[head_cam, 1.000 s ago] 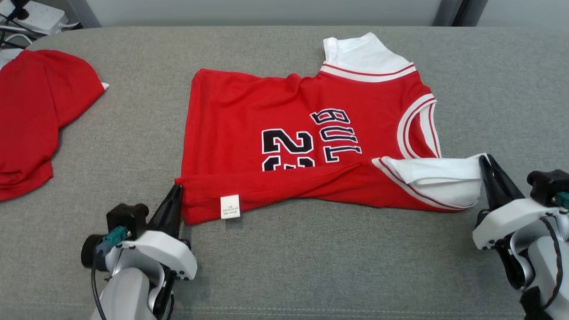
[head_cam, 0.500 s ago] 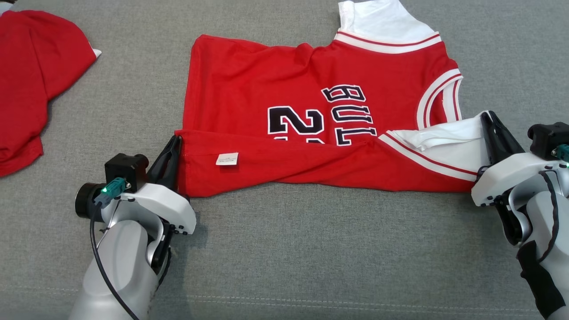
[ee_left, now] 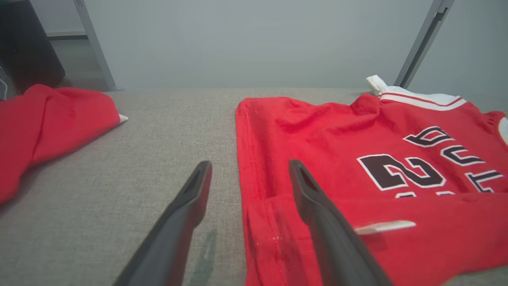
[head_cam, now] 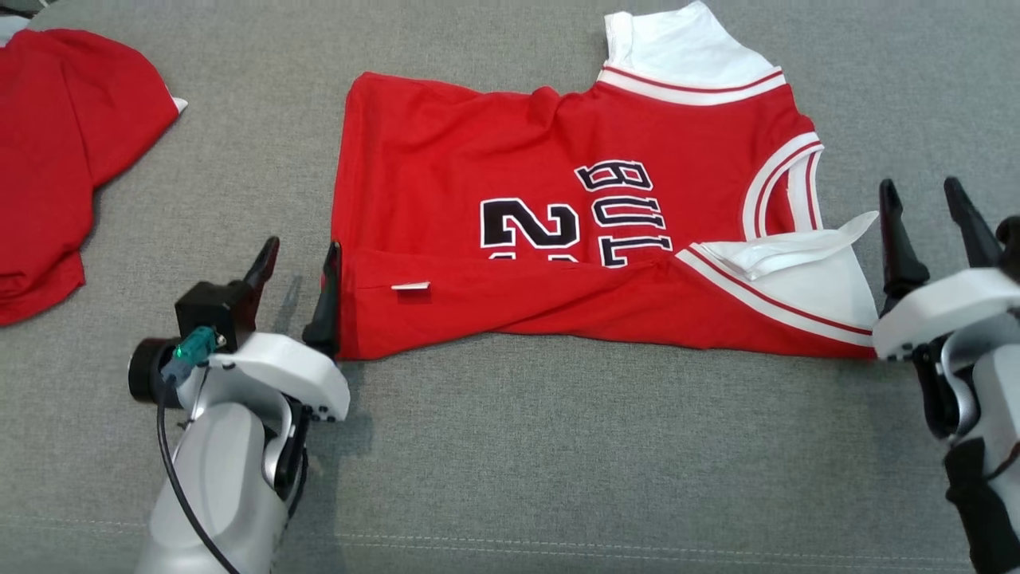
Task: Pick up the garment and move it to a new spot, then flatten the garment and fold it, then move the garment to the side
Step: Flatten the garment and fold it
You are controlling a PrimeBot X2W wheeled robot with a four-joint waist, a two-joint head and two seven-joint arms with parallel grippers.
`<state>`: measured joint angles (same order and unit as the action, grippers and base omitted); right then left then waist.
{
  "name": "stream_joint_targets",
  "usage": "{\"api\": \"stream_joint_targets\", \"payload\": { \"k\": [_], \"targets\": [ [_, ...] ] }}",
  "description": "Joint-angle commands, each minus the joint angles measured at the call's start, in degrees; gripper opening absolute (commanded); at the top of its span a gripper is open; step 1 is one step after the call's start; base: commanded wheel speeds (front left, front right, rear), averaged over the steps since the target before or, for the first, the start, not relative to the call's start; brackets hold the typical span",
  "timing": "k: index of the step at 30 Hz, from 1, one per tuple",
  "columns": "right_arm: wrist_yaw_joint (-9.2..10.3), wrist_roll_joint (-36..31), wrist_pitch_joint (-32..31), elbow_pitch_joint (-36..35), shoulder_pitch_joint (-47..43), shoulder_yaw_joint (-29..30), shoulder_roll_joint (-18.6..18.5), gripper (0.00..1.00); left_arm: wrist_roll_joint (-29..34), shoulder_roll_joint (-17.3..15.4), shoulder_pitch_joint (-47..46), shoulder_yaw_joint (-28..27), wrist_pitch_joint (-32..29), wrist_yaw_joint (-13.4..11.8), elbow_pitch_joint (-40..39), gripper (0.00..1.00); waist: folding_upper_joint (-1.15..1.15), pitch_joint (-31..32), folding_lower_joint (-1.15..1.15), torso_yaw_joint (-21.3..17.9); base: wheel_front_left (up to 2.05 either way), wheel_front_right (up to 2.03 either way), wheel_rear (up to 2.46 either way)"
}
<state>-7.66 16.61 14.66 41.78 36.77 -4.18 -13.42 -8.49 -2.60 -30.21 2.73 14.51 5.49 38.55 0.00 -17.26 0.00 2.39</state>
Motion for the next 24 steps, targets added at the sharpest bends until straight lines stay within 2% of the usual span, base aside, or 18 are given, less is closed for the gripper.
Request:
{"api": "stream_joint_targets", "payload": {
  "k": [1,10,24],
  "targets": [
    [0.17,-0.3,0.34,-2.53,-5.0,-1.11,0.21,1.0,0.63,-1.13,2.85,-1.72,0.49,0.21,-2.09,1.0,0.0,1.42,0.0,0.01,0.0,0.0,0.0],
    [0.17,2.65,0.34,-6.33,-15.39,-5.18,0.05,1.0,-0.42,-0.34,9.9,-1.44,0.49,0.83,-4.26,1.0,0.0,3.53,0.0,-0.29,0.0,0.0,0.0],
    [0.17,5.39,0.34,-1.81,-16.49,-6.35,-0.01,1.0,-3.69,-0.29,10.97,2.91,0.49,0.77,-5.92,1.0,0.0,3.34,0.0,0.96,0.0,0.0,0.0]
  ]
}}
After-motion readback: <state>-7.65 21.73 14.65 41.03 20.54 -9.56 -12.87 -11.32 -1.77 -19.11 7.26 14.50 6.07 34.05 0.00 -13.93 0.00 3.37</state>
